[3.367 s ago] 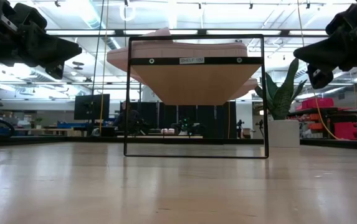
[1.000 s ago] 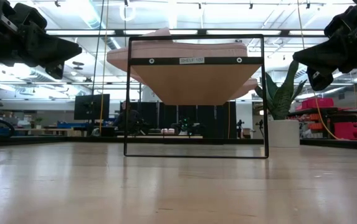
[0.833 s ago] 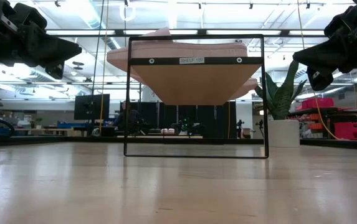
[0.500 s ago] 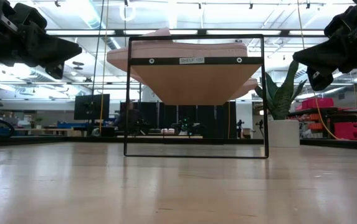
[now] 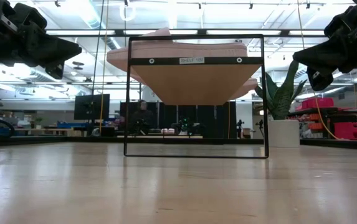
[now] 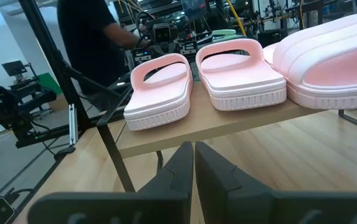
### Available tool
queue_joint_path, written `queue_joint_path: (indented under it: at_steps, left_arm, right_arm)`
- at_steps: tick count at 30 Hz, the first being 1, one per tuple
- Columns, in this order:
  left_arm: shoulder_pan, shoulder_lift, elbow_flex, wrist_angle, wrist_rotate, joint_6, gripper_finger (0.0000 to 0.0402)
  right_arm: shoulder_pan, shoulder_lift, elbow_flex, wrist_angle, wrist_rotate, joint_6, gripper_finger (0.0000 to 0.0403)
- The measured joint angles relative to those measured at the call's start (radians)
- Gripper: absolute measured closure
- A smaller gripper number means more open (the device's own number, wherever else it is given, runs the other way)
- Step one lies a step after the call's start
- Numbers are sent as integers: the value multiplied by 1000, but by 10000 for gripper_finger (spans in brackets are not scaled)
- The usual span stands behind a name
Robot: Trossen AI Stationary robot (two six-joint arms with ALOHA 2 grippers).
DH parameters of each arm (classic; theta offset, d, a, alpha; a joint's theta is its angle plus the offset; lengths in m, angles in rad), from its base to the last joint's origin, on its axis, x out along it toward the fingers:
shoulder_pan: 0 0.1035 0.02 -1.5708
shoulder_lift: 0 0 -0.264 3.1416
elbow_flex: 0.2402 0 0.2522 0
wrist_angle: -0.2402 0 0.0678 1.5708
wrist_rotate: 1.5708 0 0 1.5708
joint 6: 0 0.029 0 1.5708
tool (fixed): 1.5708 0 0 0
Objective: Pick and place slides into the shelf
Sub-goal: Return to Home Position
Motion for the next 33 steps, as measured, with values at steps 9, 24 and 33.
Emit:
queue_joint_path:
  at_steps: [9,24,33]
  left_arm:
    - [0,0,0,0,0,0,338]
    - [0,0,0,0,0,0,349]
    - [0,0,0,0,0,0,340]
  right_arm:
    - [0,0,0,0,0,0,380]
    - [0,0,0,0,0,0,379]
    - [0,0,0,0,0,0,380]
